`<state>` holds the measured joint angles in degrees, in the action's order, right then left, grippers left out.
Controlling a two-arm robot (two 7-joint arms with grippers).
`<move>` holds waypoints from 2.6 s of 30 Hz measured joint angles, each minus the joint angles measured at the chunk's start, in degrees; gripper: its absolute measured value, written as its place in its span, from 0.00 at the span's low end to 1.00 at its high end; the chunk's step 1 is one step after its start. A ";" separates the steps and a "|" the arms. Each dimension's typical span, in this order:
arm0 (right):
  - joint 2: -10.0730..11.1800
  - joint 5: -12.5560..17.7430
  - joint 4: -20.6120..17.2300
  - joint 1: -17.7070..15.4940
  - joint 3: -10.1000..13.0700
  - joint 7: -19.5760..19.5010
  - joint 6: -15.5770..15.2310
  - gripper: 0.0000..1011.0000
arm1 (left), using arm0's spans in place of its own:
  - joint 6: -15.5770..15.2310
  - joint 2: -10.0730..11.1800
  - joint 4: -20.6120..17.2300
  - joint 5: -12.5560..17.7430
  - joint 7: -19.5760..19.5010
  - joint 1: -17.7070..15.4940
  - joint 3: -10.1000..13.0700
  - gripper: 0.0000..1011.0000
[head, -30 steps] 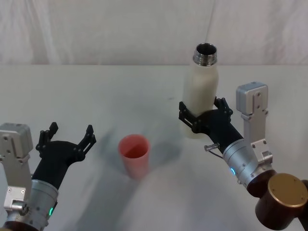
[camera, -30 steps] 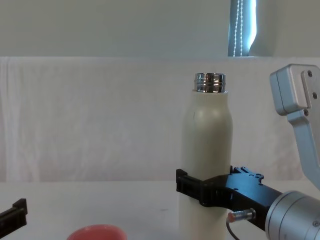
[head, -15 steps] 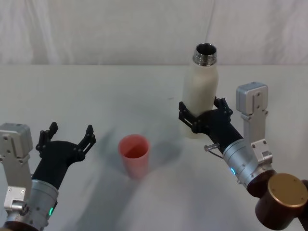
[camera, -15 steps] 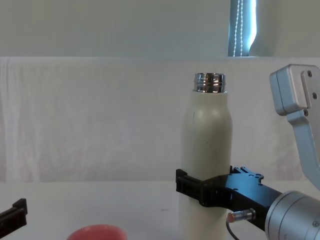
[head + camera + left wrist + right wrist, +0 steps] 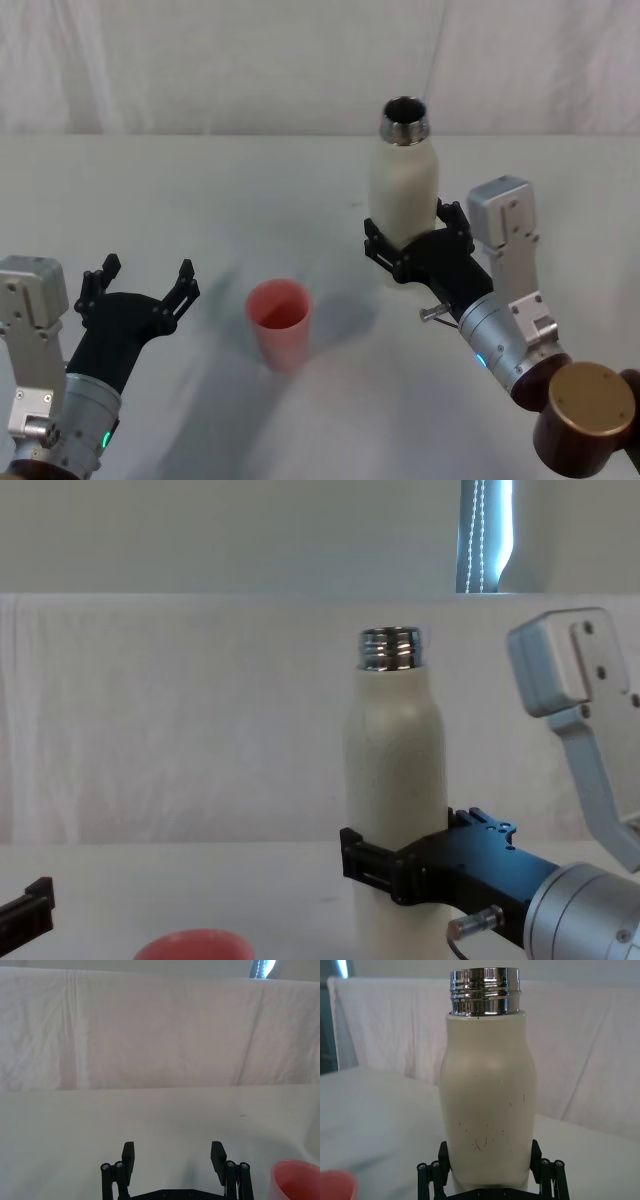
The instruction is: Grasp the thermos with one hand and pour water into the cup lid.
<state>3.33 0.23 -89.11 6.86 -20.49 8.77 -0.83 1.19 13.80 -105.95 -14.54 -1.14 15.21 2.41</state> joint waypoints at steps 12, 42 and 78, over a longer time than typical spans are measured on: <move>3.72 -15.28 -2.34 0.62 -4.00 -3.62 -1.06 0.94 | 0.00 0.00 0.00 0.00 0.00 0.00 0.00 0.99; 7.87 -46.18 3.76 4.66 -10.47 -15.08 1.20 0.94 | 0.00 0.00 0.00 0.00 0.00 0.00 0.00 0.99; 13.25 -56.55 3.68 7.58 -15.02 -11.32 -1.99 0.94 | 0.00 0.00 0.00 0.00 0.00 0.00 0.00 0.99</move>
<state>16.58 -56.32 -85.43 14.44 -35.51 -2.55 -2.82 1.19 13.81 -105.95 -14.54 -1.14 15.21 2.41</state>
